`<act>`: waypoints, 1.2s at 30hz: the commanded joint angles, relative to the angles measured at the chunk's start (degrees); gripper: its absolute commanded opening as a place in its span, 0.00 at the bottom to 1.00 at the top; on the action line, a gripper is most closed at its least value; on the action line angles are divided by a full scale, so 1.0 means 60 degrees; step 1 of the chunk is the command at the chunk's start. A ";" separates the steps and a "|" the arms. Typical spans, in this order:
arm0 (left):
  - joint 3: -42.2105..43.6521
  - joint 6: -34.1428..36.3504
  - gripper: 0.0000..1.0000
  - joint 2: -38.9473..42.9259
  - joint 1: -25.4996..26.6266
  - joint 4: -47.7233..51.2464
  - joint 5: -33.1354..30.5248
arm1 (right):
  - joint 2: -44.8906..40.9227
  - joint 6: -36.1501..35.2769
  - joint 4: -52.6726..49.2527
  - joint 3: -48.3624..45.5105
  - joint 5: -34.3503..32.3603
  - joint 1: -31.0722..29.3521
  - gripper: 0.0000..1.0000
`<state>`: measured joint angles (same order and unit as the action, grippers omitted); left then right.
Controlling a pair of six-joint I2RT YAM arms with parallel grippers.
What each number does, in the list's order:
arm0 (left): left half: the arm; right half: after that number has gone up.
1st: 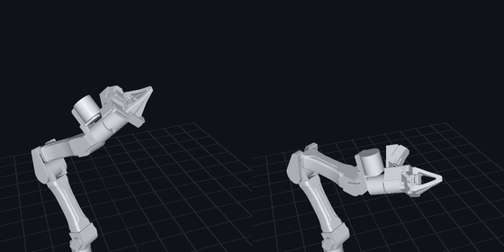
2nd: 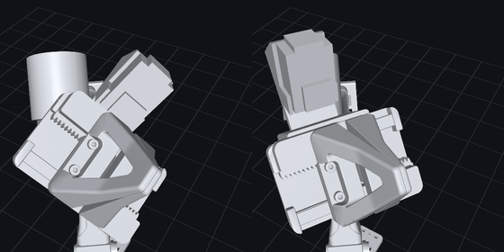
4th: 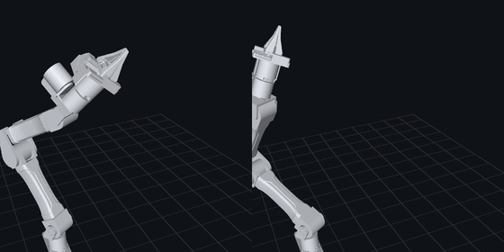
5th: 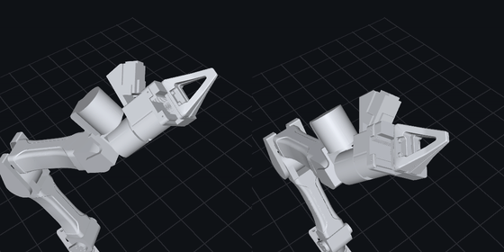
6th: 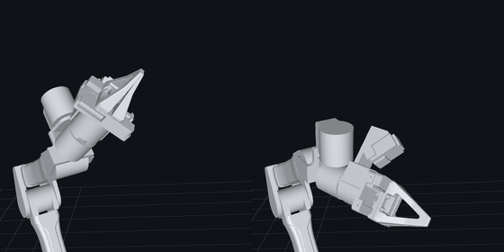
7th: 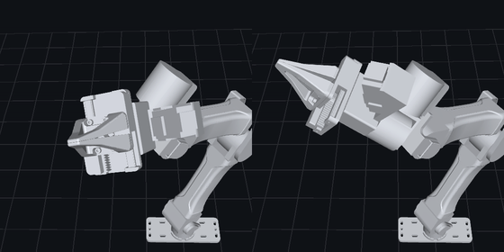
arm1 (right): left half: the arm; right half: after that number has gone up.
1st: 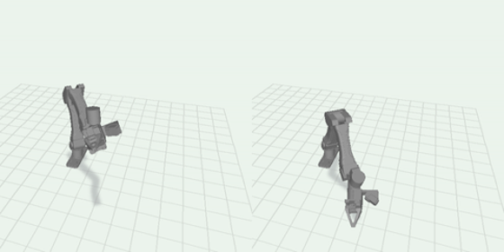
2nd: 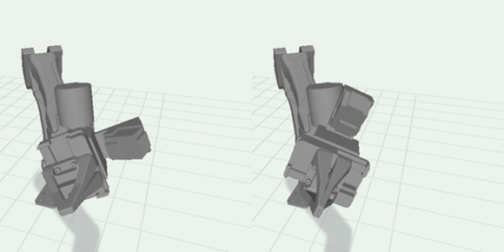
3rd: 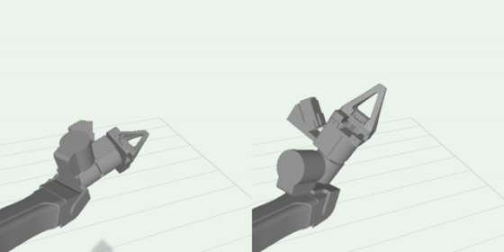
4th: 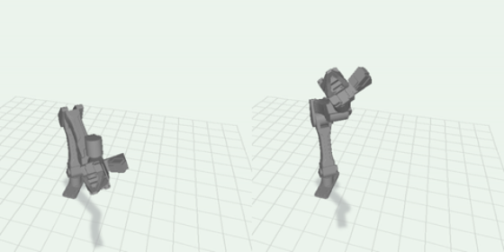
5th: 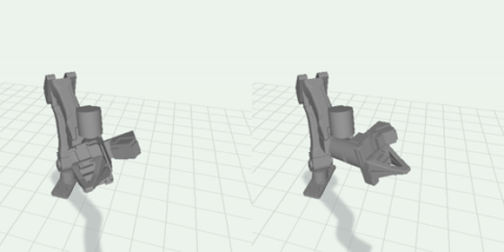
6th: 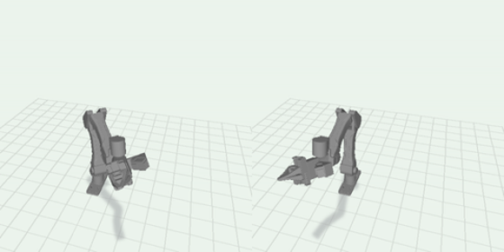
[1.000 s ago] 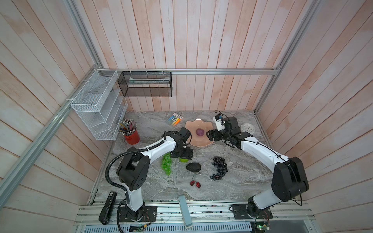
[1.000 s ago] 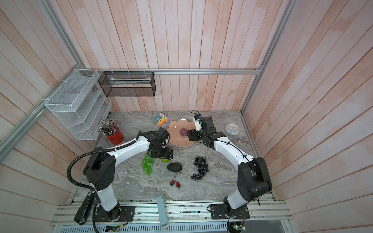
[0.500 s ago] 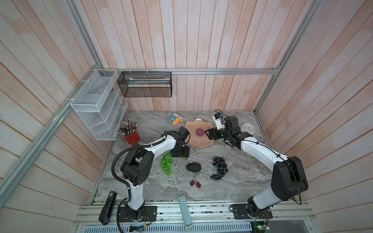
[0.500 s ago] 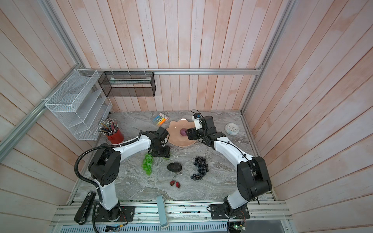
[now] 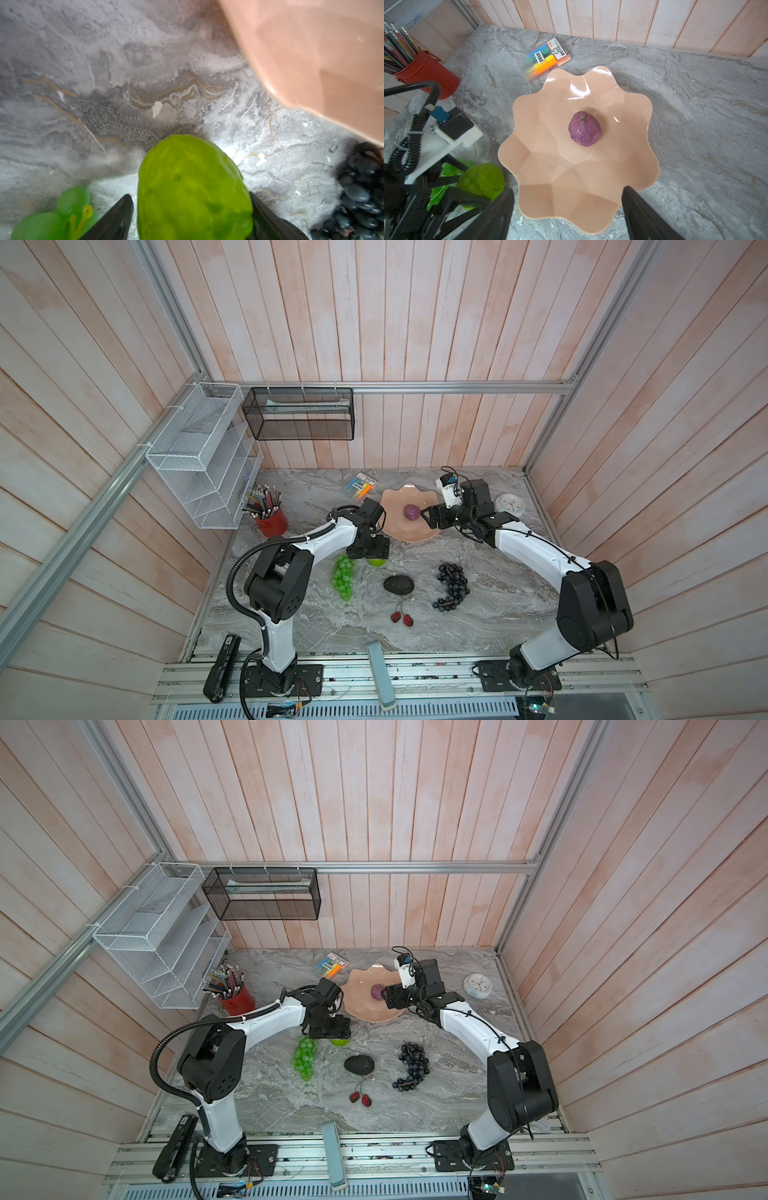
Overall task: Place and organize the fake fruits in the fruit bowl
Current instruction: 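Grasp the lime-green custard apple with the left gripper and lift it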
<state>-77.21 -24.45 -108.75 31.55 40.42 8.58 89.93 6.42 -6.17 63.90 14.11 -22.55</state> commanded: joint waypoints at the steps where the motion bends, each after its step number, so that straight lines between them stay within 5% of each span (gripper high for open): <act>1: -0.0357 0.0276 0.82 -0.0143 -0.0014 -0.0248 0.0169 | 0.0120 -0.0058 -0.0145 0.0102 0.0166 0.0051 0.82; 7: -0.0221 0.0264 0.70 -0.0130 -0.0014 -0.0279 0.0357 | 0.0099 -0.0057 -0.0083 0.0038 0.0139 0.0049 0.81; 14: -0.0096 0.0373 0.85 -0.0186 -0.0001 -0.0265 0.0588 | 0.0169 -0.0082 -0.0048 0.0065 0.0175 0.0044 0.81; 24: -0.0198 0.0619 0.86 -0.0548 0.0061 -0.0184 0.0781 | 0.0122 -0.0044 0.0048 -0.0128 0.0208 0.0045 0.81; 36: -0.0074 0.0494 0.59 -0.0141 0.0058 -0.0239 0.0453 | 0.0100 -0.0073 0.0065 -0.0066 0.0126 0.0049 0.81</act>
<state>-77.89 -22.04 -111.63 31.83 39.00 11.97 90.06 6.37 -6.02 63.61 14.50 -22.55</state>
